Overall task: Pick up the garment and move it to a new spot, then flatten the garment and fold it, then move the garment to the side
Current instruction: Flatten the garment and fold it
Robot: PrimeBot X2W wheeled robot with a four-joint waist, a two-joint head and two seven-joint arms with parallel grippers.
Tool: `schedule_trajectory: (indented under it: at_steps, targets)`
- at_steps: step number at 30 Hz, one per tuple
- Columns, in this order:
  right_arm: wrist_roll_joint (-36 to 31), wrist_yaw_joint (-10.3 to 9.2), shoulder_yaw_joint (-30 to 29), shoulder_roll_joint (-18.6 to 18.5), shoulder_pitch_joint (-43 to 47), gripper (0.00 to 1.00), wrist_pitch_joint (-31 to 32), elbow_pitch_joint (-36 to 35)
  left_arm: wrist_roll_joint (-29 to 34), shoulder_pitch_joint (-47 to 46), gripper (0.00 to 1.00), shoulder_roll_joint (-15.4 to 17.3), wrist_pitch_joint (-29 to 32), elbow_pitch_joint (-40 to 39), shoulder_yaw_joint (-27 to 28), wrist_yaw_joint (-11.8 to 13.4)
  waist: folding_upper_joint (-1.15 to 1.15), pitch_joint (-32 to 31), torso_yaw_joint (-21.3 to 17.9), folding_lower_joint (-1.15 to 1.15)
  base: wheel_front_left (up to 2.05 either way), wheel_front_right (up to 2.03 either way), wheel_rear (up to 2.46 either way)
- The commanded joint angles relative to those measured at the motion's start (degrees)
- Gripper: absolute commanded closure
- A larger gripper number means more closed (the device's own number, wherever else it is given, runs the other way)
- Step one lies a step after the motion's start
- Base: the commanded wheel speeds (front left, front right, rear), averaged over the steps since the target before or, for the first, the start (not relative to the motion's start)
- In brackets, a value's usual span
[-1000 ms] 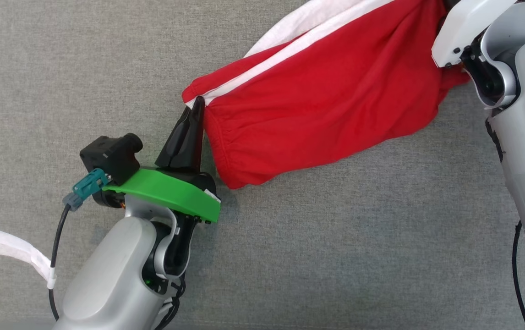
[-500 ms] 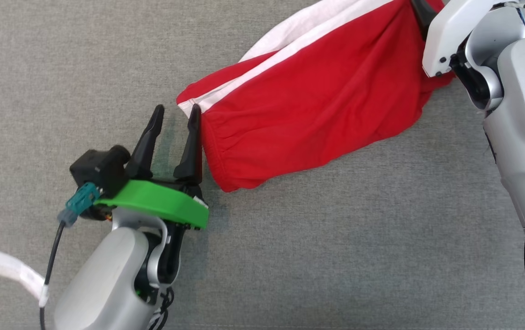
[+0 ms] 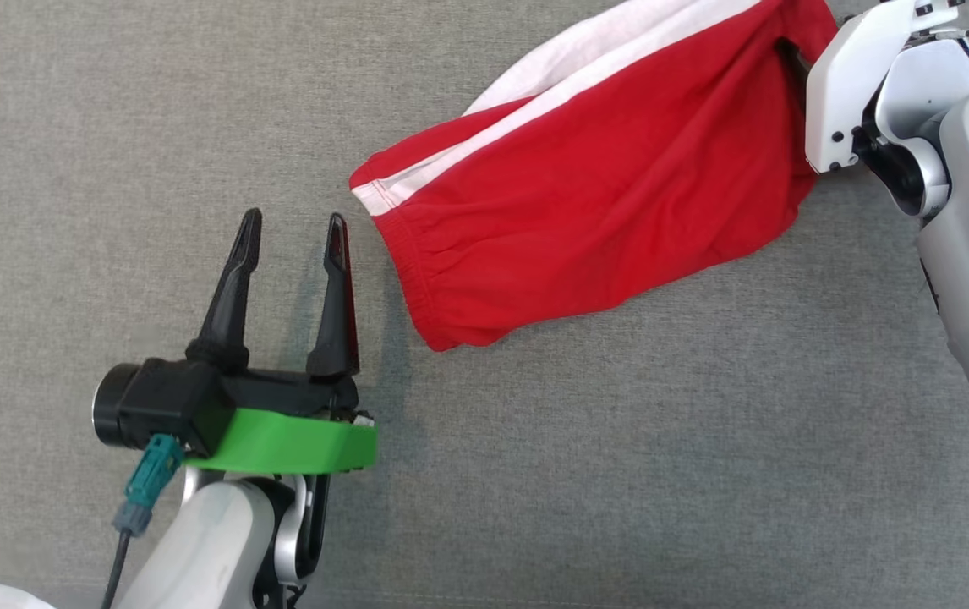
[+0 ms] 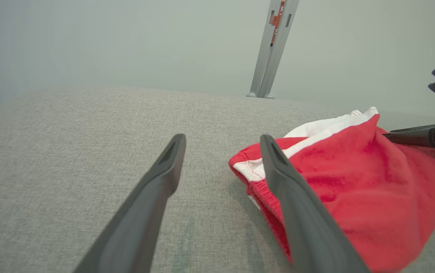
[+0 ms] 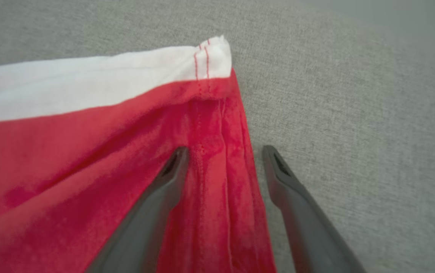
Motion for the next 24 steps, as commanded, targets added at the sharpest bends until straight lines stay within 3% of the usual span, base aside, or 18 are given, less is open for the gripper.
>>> schedule_trajectory:
  at_steps: [1, 2, 3, 16, 24]
  targets:
    - [0.8, 0.03, 0.8, 0.8, 2.3, 0.00, 1.7, 1.5, 1.4, 1.0, 0.00, -0.6, -0.3, -0.1, 0.9, -0.7, 0.00, 0.1, 0.4, 0.00, 0.00, 0.00, 0.00]
    - [2.0, 0.04, 0.7, 1.3, 2.7, 0.72, 2.0, 1.7, 2.1, 1.6, 0.00, -1.3, -0.3, -0.1, 1.5, -1.3, 0.00, 0.0, 0.5, 0.00, 0.00, 0.00, 0.00]
    - [3.1, 0.07, 0.4, 1.6, 3.0, 1.00, 2.1, 1.7, 2.7, 2.2, 0.00, -1.9, -0.3, 0.0, 2.1, -1.8, 0.00, -0.2, 0.4, 0.00, 0.00, 0.00, 0.00]
    - [16.8, 0.00, -9.6, 4.2, 11.5, 1.00, -2.1, -5.2, 10.5, 12.3, 0.00, -5.9, -0.3, 2.1, 12.9, -8.3, 0.00, -8.9, -7.6, 0.00, 0.00, 0.00, 0.00]
    - [17.5, 0.00, -18.4, 2.9, 18.6, 1.00, -2.9, -5.7, 12.7, 17.6, 0.00, -8.4, -0.3, 3.6, 17.7, -11.9, 0.00, -14.0, -9.3, 0.00, 0.00, 0.00, 0.00]
